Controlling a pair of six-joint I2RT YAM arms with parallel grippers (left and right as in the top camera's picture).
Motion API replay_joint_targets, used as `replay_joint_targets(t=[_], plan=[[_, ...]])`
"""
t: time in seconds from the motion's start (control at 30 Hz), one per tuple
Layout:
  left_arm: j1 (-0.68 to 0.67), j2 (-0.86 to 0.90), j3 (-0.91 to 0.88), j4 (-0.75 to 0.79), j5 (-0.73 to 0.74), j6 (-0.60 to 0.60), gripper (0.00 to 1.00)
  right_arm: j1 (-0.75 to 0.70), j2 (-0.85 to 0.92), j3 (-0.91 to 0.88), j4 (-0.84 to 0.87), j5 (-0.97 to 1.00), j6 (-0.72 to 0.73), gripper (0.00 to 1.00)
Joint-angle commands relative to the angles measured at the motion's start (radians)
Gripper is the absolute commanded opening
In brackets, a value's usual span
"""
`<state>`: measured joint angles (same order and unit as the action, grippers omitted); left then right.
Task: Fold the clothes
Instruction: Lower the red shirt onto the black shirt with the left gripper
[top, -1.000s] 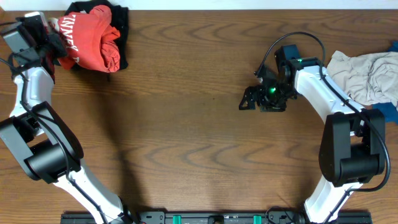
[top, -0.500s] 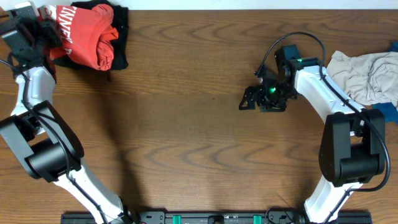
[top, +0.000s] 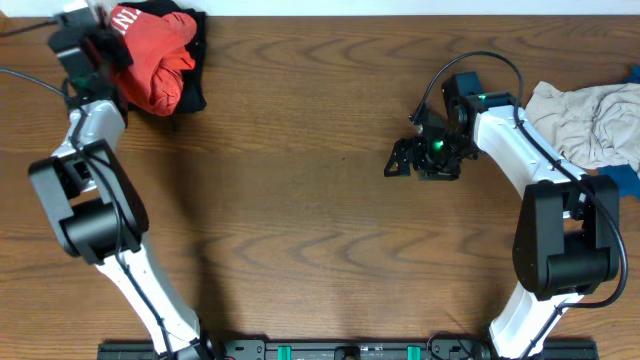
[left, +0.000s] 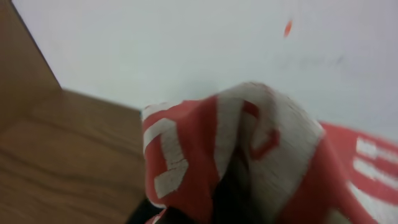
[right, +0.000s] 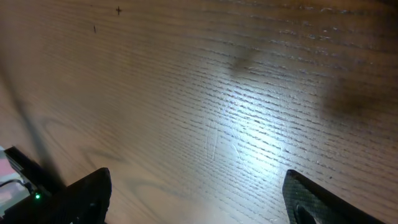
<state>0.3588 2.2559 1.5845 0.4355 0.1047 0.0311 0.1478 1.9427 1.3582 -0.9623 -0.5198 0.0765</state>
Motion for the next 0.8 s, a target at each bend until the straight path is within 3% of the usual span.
replay_joint_targets(t=[0.0,0.33,0.57,0.77], plan=[[0.0,0.043,0.019,-0.003,-0.067,0.035,0.05,-0.003,-0.027,-0.003,-0.005,-0.008,0.013,0.86],[-0.009,0.043,0.019,0.018,-0.071,0.069,0.06,-0.002,-0.027,-0.003,-0.003,-0.008,0.013,0.86],[-0.049,0.008,0.019,0.15,-0.072,0.069,0.06,0.004,-0.027,-0.003,-0.01,-0.008,0.0,0.86],[-0.103,0.029,0.023,0.166,-0.072,0.09,0.06,0.004,-0.027,-0.003,-0.003,-0.008,-0.003,0.86]])
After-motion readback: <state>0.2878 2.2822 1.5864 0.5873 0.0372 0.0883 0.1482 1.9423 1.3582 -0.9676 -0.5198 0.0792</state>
